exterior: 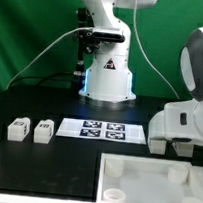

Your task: Assemble one leg

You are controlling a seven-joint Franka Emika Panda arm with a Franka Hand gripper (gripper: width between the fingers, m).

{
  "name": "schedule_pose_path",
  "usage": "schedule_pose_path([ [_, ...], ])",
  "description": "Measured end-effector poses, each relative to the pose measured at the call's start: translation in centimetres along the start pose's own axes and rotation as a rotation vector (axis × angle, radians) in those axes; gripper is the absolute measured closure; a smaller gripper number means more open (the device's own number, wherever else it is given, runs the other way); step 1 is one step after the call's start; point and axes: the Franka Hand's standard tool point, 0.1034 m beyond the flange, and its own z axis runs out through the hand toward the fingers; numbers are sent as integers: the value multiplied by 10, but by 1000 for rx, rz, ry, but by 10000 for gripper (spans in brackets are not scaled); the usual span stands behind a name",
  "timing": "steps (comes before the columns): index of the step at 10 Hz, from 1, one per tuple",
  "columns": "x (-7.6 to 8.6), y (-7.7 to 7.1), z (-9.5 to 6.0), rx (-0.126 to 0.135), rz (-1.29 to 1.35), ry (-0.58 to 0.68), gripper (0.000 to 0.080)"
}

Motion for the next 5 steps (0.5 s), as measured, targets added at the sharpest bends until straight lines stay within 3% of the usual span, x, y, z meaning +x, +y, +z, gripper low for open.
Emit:
schedule_pose_path([
  [3, 1, -2, 9, -5, -2, -6, 150],
  [4, 1, -1, 9, -4, -1, -6, 276],
  [5, 1, -1, 9, -4, -1, -6, 276],
])
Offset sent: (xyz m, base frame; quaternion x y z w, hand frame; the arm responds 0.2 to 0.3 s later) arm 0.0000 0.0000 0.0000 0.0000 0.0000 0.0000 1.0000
